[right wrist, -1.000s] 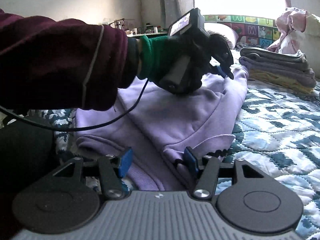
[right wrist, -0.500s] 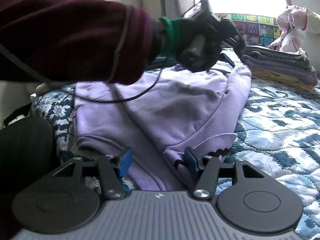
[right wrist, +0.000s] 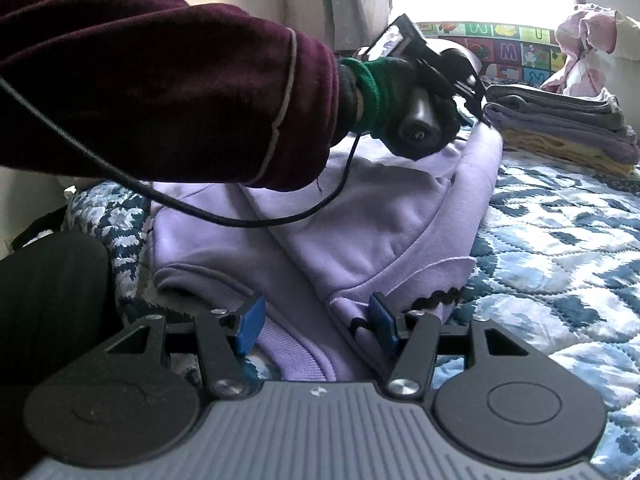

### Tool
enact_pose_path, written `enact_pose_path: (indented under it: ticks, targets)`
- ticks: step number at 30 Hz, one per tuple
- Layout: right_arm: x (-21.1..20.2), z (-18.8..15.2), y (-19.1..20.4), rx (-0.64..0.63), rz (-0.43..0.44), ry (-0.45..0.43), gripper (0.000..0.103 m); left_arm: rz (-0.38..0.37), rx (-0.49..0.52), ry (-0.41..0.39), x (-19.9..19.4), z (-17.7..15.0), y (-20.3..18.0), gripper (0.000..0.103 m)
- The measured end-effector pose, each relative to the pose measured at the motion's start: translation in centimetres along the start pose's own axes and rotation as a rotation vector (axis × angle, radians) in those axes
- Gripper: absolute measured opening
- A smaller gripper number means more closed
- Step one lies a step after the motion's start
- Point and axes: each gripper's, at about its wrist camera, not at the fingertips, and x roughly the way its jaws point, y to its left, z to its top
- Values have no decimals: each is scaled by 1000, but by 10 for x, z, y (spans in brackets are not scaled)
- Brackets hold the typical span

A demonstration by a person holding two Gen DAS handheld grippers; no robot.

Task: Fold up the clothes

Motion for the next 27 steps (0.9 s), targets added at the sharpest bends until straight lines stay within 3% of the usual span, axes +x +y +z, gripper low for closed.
enact_pose_path:
  ticks: [3,6,8,12,15,16,17,18,22,25,27]
  targets:
    - [0,1,-2,8,5,-2,58,172,193,82,15,1,-17,21]
    - [-1,3,-4,33,16,-7,58,127,145,56,1,10,-16,30]
    - [-2,3,-5,43,19,-9,58,103,140,21,-13,14,-18,31]
    - [-1,3,-4,39,17,-9,58,46,112,59,-25,10,-14,31]
    - [-1,3,-4,36,15,-9,58,8,92,107,-27,-3,-15,37]
    - [-1,3,-4,37,15,-10,58,12,104,124,-26,-9,-17,36]
    - [-1,3,-4,38,15,-12,58,26,130,147,-22,-16,-18,27]
    - [-1,3,-4,41,18,-13,58,41,160,160,-19,-21,-19,6]
    - [-2,3,-5,55,37,-7,58,52,208,63,-34,-24,-24,6]
    - [-1,2,-4,46,35,-4,59,166,399,106,-13,-40,-30,8]
    - [0,2,-4,48,38,-1,59,160,400,108,-11,-39,-25,16]
